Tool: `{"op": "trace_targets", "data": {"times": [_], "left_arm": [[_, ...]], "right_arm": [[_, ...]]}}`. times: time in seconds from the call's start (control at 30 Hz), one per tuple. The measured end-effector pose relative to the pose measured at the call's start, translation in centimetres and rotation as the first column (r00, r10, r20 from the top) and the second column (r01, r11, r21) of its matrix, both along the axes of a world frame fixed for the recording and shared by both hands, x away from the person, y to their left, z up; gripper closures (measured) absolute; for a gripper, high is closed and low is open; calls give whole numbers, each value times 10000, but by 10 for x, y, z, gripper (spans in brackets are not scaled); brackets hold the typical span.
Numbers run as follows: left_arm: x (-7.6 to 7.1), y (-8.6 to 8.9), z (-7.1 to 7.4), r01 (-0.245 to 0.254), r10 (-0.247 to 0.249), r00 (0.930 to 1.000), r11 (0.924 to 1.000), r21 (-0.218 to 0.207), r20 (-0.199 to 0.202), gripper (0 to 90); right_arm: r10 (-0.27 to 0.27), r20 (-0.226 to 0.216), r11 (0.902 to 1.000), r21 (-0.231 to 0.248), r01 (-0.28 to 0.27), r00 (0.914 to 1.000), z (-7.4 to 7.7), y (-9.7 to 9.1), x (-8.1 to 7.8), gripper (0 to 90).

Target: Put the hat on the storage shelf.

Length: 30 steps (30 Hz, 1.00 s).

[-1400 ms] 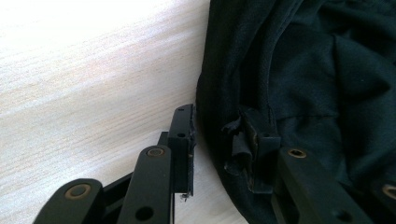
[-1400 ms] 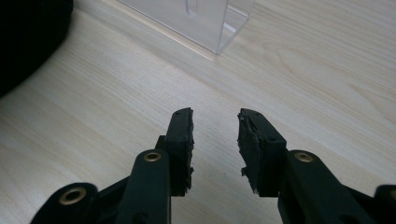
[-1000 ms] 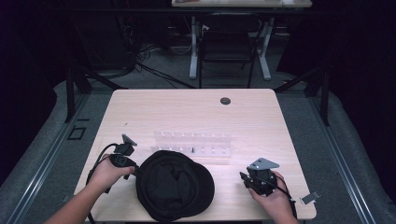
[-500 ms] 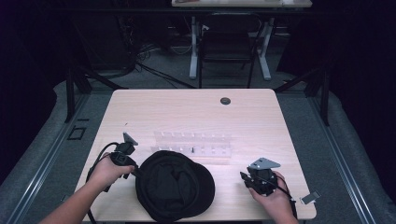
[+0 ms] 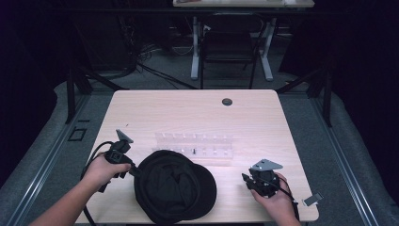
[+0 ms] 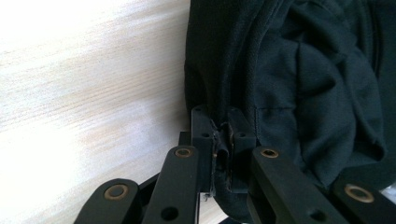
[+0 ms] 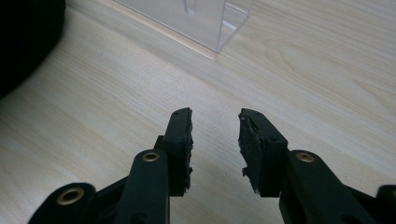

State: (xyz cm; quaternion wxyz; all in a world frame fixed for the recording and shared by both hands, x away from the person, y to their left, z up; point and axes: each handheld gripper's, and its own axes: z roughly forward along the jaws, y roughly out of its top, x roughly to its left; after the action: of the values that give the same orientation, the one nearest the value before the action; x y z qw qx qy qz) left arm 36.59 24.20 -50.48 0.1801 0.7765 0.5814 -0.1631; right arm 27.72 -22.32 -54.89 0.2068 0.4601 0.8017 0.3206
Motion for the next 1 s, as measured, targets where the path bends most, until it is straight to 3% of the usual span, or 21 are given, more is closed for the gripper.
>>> {"op": "trace_targets", "data": {"times": [0.27, 0.4, 1.0], "left_arm": [[-2, 5, 13, -321, 301, 9992, 9966, -754, -281, 852], [-3, 8, 23, -293, 270, 9994, 9938, -1069, -231, 852], [-10, 20, 44, -566, 554, 9984, 9870, -1502, -122, 853]], "right_arm": [[15, 16, 10000, 3, -15, 10000, 1, -1, 0, 640], [-8, 19, 10000, 86, 8, 10000, 0, -2, 0, 640], [-13, -26, 9999, 109, 14, 10000, 0, -2, 1, 638]]}}
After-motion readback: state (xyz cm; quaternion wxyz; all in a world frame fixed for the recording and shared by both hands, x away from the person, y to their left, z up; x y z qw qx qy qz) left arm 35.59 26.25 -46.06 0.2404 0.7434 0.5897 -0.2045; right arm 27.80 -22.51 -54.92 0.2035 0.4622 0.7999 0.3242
